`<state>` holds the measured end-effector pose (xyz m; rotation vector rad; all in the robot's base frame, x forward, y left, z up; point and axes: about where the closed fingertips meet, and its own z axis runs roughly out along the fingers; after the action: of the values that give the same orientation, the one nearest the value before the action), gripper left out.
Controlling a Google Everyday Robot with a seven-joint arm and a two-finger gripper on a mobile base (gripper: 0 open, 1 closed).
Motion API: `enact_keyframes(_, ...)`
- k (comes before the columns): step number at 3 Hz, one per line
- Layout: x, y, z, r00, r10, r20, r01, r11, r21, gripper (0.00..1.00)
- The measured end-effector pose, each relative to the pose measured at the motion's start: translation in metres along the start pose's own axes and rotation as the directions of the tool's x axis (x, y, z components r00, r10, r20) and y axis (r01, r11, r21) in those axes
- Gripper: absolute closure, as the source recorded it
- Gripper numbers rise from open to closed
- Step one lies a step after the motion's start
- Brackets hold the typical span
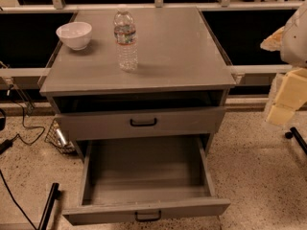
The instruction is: Place water bottle into middle drawer
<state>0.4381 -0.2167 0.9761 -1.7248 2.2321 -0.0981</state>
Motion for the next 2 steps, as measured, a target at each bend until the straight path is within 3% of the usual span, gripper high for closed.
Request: enact_keyframes(2,-0.0074,-0.0077,0.0033,1.0,-0.001,0.016,0.001,0.9999,0.016,0.0)
